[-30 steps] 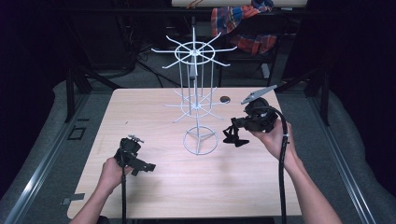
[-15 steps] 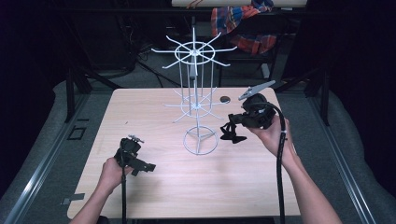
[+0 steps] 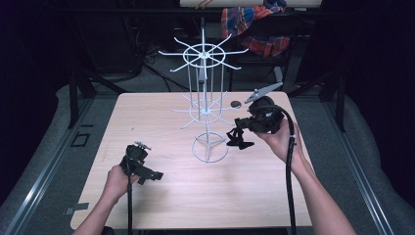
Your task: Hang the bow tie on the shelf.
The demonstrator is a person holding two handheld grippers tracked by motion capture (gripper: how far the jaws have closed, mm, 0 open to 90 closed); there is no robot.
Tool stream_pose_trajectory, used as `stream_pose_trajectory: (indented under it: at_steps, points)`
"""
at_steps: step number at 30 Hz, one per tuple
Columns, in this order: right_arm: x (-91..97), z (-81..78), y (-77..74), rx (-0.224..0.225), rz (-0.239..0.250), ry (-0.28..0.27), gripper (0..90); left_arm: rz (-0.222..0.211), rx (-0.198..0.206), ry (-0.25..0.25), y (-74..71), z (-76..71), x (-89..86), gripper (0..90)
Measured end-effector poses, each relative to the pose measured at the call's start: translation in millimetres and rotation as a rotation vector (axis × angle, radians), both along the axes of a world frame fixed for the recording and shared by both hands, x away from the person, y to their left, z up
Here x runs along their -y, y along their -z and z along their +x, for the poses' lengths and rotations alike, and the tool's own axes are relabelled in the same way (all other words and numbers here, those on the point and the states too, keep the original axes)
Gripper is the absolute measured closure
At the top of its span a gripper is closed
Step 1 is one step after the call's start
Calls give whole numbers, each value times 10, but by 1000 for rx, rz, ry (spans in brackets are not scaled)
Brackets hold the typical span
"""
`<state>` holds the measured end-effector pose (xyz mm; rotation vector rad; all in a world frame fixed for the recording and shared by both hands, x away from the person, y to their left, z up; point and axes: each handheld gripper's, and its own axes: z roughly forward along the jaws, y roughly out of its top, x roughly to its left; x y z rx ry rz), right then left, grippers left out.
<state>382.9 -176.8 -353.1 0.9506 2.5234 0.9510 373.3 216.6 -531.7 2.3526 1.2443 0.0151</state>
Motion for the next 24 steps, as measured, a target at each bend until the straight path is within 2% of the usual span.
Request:
stream_pose_trajectory:
  at_steps: [24]
  points:
    - [-183, 39, -44, 4, -4, -27, 896, 0, 2, 1, -1, 1, 0, 0]
